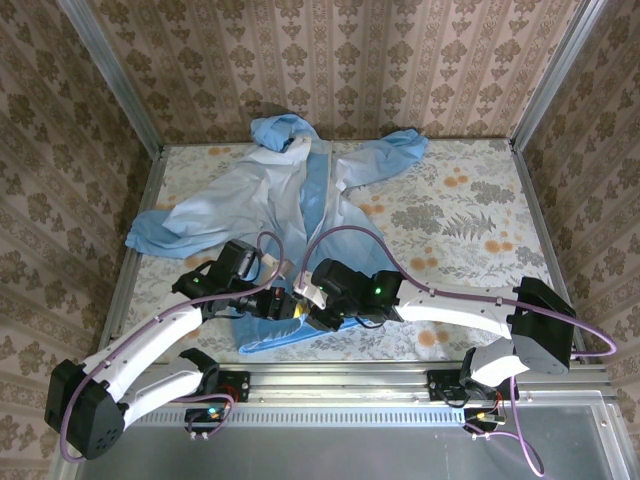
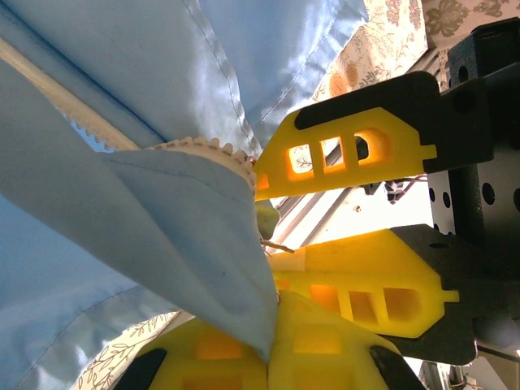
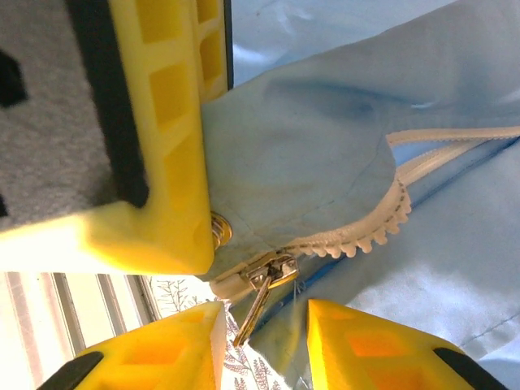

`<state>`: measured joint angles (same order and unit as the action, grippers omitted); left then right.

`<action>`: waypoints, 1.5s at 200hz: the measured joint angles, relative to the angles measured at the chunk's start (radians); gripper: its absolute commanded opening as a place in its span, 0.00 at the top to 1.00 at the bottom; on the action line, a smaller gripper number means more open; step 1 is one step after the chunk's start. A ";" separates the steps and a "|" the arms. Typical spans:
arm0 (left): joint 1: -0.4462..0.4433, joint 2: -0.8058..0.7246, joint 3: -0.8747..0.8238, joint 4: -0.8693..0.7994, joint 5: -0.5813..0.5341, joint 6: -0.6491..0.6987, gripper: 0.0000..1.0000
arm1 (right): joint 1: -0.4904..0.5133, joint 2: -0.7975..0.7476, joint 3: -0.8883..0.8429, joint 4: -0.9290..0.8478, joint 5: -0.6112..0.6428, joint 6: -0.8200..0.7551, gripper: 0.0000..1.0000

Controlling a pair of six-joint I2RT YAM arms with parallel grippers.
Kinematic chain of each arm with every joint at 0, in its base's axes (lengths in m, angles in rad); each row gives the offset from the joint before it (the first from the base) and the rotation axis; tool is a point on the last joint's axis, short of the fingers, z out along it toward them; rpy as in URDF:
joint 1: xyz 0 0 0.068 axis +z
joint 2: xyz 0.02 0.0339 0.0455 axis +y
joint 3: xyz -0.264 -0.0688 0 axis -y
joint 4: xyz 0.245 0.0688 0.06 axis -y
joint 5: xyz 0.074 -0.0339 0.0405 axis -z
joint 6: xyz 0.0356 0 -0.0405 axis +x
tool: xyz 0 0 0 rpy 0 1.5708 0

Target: Zip up the jacket

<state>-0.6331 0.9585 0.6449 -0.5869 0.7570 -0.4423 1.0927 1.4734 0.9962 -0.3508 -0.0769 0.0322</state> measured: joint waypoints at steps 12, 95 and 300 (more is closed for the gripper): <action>0.000 0.000 0.000 -0.003 0.000 0.002 1.00 | -0.003 0.000 0.000 0.000 -0.010 0.000 0.70; 0.000 -0.002 0.000 -0.005 0.000 0.002 1.00 | -0.041 -0.029 -0.005 0.010 -0.067 0.016 0.79; 0.005 -0.016 0.002 -0.011 -0.034 -0.006 1.00 | -0.030 0.039 0.039 0.013 0.013 0.036 1.00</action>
<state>-0.6281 0.9424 0.6464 -0.5980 0.7227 -0.4488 1.0630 1.5120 1.0351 -0.3374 -0.0635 0.0685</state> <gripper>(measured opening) 0.039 0.019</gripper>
